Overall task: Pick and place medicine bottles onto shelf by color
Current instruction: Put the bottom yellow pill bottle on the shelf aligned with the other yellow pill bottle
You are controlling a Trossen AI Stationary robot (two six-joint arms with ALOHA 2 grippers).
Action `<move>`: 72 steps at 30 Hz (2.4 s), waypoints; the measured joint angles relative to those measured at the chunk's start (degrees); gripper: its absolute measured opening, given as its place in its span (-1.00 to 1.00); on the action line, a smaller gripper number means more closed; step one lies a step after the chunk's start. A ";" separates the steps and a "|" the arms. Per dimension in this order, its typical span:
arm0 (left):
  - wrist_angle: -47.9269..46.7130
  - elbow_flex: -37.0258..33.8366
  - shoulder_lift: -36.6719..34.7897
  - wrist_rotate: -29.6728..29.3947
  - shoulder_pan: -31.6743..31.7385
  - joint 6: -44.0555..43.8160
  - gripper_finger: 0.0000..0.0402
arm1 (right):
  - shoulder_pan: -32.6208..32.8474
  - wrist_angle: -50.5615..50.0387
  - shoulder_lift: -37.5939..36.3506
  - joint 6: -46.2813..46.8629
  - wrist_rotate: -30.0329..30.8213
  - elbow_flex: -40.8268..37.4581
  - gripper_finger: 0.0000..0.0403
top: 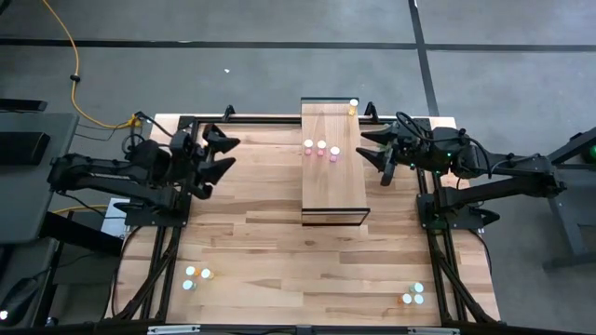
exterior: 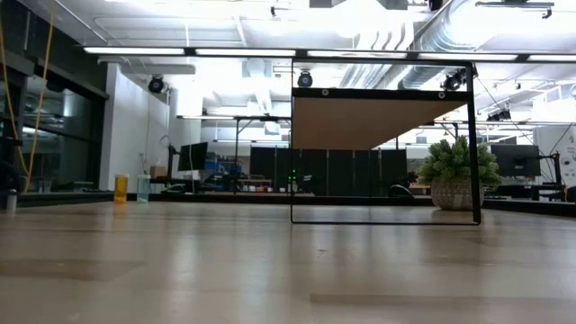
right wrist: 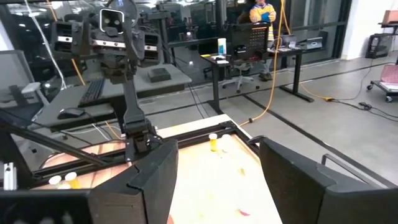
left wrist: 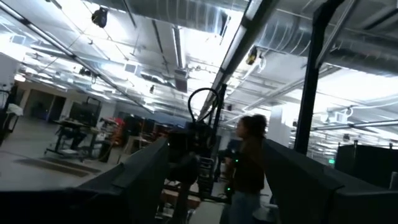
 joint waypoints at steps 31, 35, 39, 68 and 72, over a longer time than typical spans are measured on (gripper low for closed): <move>-4.67 0.00 1.46 -3.43 -1.66 -5.23 0.23 | 17.56 -18.67 5.97 56.68 -25.67 0.00 0.07; -4.54 0.00 1.40 -3.48 -1.66 -5.56 0.23 | 30.71 -27.78 11.00 75.06 -31.93 -0.02 0.07; -4.53 0.00 1.40 -3.37 -1.66 -5.57 0.23 | 43.66 -31.59 15.40 92.18 -33.24 -0.02 0.07; -4.44 0.00 1.42 -6.15 -1.66 -4.07 0.23 | 64.96 -33.80 37.13 120.41 -28.61 -0.02 0.07; -4.19 0.07 1.42 -6.16 -1.66 -4.07 0.23 | 64.46 -33.32 37.16 120.24 -27.85 -0.02 0.07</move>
